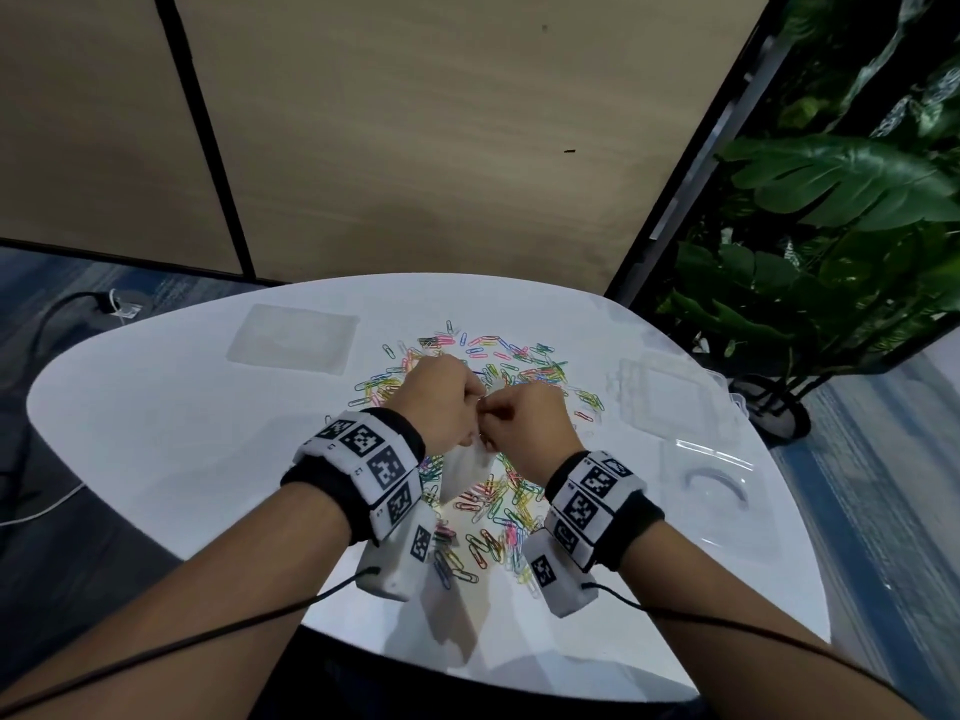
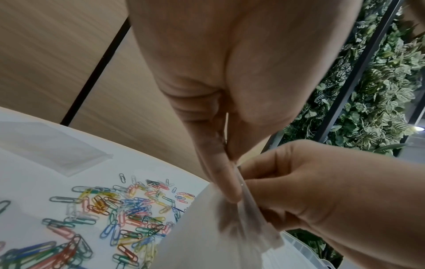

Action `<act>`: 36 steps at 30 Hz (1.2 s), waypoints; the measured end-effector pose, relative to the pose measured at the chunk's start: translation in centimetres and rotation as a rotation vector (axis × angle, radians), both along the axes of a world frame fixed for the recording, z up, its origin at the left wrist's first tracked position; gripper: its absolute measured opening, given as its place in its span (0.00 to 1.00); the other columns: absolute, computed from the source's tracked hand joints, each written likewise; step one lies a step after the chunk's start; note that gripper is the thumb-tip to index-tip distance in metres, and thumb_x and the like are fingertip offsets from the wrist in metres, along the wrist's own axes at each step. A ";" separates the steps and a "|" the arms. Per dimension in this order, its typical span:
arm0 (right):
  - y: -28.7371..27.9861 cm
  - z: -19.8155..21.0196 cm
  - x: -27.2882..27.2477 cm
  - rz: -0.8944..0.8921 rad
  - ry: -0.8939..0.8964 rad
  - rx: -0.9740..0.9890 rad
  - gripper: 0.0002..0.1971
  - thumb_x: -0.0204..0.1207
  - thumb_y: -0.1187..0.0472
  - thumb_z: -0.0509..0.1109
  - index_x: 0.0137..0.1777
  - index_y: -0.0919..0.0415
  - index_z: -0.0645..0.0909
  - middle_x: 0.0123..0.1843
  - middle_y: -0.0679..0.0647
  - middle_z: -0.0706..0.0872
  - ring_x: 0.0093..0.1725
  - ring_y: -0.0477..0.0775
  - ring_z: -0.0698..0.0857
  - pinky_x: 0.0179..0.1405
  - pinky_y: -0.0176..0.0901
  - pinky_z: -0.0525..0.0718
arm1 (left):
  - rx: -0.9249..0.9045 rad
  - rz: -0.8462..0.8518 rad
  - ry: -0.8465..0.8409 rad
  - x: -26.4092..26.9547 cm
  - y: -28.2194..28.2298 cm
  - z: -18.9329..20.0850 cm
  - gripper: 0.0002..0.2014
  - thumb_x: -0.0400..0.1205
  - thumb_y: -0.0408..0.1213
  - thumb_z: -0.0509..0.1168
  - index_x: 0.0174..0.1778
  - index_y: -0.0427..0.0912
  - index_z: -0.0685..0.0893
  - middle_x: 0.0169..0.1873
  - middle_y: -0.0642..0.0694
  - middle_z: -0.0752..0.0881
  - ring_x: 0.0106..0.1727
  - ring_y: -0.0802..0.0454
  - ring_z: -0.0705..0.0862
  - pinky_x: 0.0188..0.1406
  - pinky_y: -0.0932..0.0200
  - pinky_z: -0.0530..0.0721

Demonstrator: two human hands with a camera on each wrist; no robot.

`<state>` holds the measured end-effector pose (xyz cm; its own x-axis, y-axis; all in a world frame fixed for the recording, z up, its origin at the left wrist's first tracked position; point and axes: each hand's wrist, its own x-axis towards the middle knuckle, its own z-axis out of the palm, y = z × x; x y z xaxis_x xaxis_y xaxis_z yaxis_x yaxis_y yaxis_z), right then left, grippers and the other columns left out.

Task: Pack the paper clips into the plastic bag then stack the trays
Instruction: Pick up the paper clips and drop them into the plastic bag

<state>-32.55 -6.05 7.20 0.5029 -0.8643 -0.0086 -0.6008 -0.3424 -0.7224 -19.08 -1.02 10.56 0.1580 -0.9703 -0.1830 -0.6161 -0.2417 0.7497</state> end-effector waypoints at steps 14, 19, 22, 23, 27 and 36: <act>-0.3 2.8 -2.2 0.232 -0.041 0.184 0.10 0.77 0.72 0.67 0.49 0.64 0.90 0.34 0.48 0.90 0.32 0.41 0.89 0.37 0.35 0.86 | -0.019 0.025 -0.011 0.4 0.4 0.4 0.13 0.87 0.27 0.59 0.62 0.33 0.88 0.48 0.36 0.92 0.37 0.44 0.94 0.47 0.48 0.93; -2.4 2.7 -5.2 -0.085 -0.348 0.243 0.09 0.77 0.75 0.69 0.51 0.65 0.89 0.47 0.64 0.92 0.37 0.59 0.89 0.40 0.50 0.91 | -0.030 0.019 0.019 0.8 0.2 0.1 0.13 0.87 0.26 0.60 0.55 0.31 0.91 0.45 0.38 0.92 0.37 0.44 0.94 0.41 0.46 0.94; -4.5 -1.2 -8.8 -0.114 0.225 0.244 0.21 0.72 0.64 0.79 0.66 0.55 0.83 0.62 0.61 0.87 0.51 0.58 0.89 0.54 0.52 0.90 | -0.033 0.017 -0.017 1.2 0.3 0.4 0.14 0.86 0.25 0.59 0.51 0.30 0.91 0.40 0.40 0.88 0.37 0.43 0.94 0.43 0.46 0.94; -5.0 -2.9 -10.1 -0.066 0.530 0.229 0.33 0.69 0.59 0.81 0.74 0.54 0.75 0.68 0.60 0.81 0.60 0.59 0.86 0.62 0.51 0.86 | -0.034 0.011 -0.038 1.3 0.3 0.5 0.14 0.86 0.25 0.58 0.46 0.36 0.90 0.38 0.37 0.89 0.36 0.45 0.94 0.43 0.45 0.94; -4.5 -8.3 -12.6 0.018 0.920 0.124 0.48 0.68 0.50 0.81 0.83 0.56 0.57 0.74 0.59 0.71 0.73 0.59 0.76 0.73 0.48 0.76 | -0.013 0.001 -0.098 2.0 0.5 0.6 0.13 0.84 0.24 0.58 0.38 0.46 0.77 0.31 0.35 0.85 0.29 0.52 0.92 0.41 0.40 0.92; -2.4 -11.3 -7.9 0.179 0.756 -0.191 0.25 0.76 0.72 0.63 0.71 0.52 0.75 0.59 0.59 0.80 0.58 0.62 0.82 0.57 0.51 0.85 | 0.023 0.017 -0.112 2.9 0.6 0.4 0.14 0.85 0.26 0.58 0.44 0.32 0.90 0.36 0.47 0.84 0.35 0.45 0.94 0.17 0.72 0.75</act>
<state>-40.48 -8.43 -4.13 0.5512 -0.7919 -0.2627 -0.8286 -0.5566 -0.0607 -16.17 -0.40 10.95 0.1950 -0.9631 -0.1856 -0.6915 -0.2692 0.6703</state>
